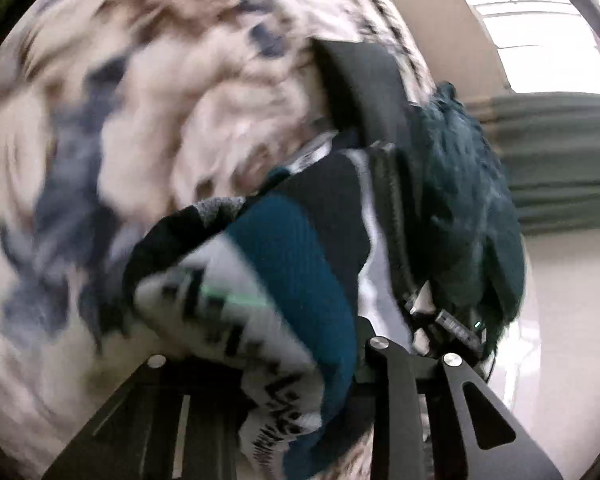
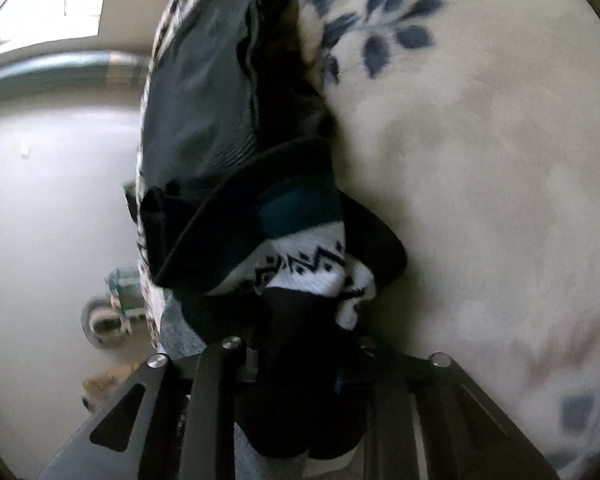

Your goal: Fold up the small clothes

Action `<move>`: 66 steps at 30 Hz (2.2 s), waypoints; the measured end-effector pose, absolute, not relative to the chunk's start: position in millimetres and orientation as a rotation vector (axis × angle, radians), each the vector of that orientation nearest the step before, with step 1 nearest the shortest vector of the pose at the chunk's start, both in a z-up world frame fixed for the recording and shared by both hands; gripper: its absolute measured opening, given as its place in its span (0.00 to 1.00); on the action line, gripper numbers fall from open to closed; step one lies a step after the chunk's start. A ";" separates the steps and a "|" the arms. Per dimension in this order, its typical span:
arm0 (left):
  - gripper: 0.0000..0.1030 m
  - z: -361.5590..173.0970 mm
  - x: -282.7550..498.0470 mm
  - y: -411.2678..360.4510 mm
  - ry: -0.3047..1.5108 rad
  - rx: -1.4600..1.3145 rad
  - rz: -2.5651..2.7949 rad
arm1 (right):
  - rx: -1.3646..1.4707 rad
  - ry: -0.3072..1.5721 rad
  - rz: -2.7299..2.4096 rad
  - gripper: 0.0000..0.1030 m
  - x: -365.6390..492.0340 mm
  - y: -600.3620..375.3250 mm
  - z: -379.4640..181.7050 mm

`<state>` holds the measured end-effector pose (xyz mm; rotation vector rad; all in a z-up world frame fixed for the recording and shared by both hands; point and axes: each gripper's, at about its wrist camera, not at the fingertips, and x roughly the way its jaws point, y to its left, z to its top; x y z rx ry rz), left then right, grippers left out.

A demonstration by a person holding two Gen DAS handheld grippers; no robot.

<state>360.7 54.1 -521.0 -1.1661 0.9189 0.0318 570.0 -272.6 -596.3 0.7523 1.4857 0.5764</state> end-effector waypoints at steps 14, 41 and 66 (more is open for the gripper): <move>0.54 -507.1 398.0 174.3 1.198 -0.833 -0.032 | 0.837 1.689 0.288 0.53 352.3 -258.5 -575.2; 0.35 -531.9 423.2 184.2 1.123 -0.856 0.097 | 0.159 1.429 0.552 0.12 597.2 -155.2 -528.4; 0.55 -509.2 301.6 145.2 1.202 -0.917 0.168 | 0.831 1.538 0.305 0.05 435.8 -278.4 -549.2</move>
